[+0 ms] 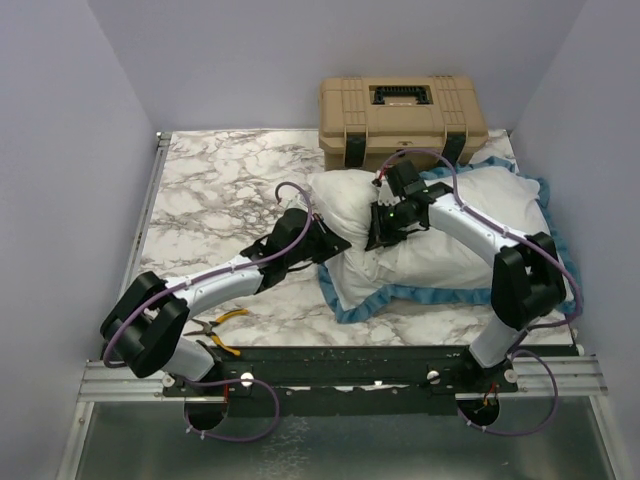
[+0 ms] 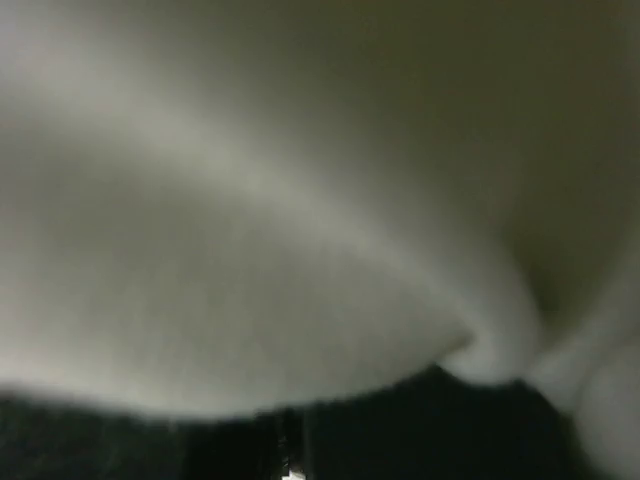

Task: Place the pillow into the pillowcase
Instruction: Stuff the pillow into the pillowcase.

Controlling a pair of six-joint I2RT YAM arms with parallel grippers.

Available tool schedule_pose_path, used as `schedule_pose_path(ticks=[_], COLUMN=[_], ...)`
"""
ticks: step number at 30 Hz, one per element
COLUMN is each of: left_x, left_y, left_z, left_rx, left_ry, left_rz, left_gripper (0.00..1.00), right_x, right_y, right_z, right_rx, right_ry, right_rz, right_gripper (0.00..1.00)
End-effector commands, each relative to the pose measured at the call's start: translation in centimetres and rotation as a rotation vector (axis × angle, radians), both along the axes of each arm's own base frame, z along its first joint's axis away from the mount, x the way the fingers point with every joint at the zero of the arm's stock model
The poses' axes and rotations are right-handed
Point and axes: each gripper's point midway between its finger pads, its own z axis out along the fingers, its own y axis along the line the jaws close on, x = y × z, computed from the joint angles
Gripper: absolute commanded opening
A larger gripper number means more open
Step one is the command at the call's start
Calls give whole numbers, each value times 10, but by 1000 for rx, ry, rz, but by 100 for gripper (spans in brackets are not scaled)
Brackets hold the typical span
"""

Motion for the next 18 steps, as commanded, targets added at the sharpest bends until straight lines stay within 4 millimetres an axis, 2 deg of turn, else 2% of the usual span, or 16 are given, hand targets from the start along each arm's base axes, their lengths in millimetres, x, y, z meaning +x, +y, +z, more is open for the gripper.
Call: schedule_pose_path(ticks=[1, 5, 8, 14, 17, 18], left_x=[-12, -19, -32, -54, -62, -65], left_y=[-34, -37, -42, -35, -36, -37], left_z=[79, 98, 103, 79, 74, 75], left_rx=[-185, -214, -237, -188, -188, -193], left_ry=[-145, -179, -169, -110, -90, -87], left_rz=[-152, -196, -262, -298, -322, -334], left_gripper=[0, 0, 0, 0, 0, 0], right_x=[-3, -4, 1, 28, 35, 37], right_y=[38, 43, 49, 50, 49, 46], right_z=[-33, -45, -38, 8, 16, 12], right_rx=[180, 196, 277, 296, 303, 282], right_ry=[135, 188, 219, 113, 71, 60], right_rz=[17, -24, -38, -54, -72, -80], right_gripper=[0, 0, 0, 0, 0, 0])
